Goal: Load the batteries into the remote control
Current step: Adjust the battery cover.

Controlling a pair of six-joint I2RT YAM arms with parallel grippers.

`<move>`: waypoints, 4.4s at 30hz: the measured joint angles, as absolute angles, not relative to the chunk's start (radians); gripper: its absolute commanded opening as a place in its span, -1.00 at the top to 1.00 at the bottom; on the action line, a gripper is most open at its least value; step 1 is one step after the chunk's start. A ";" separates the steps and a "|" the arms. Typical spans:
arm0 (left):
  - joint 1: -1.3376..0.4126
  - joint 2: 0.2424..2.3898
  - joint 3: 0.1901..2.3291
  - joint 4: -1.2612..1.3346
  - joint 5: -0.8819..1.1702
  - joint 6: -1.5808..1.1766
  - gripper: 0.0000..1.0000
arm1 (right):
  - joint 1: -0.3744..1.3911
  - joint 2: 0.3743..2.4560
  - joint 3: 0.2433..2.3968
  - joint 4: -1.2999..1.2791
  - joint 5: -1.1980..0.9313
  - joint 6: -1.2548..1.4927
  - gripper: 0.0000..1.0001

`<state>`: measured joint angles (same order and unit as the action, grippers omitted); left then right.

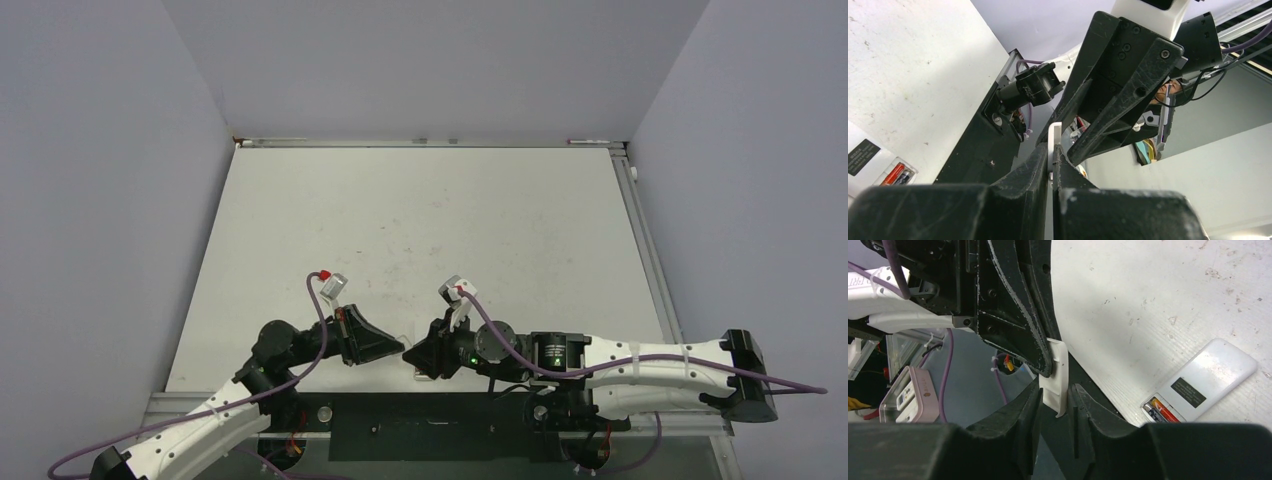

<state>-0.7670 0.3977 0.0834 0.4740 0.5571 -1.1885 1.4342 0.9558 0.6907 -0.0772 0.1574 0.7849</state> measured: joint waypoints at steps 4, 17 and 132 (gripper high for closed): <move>-0.767 0.399 0.085 0.483 0.582 -1.188 1.00 | 1.432 0.970 0.696 -0.085 0.140 0.772 0.80; -0.767 0.408 0.086 0.490 0.595 -1.184 -0.46 | 1.433 1.000 0.726 -0.123 0.131 0.740 0.83; -0.751 0.416 0.058 0.479 0.507 -1.417 1.00 | 1.634 0.871 0.679 -0.065 0.516 -0.076 -0.32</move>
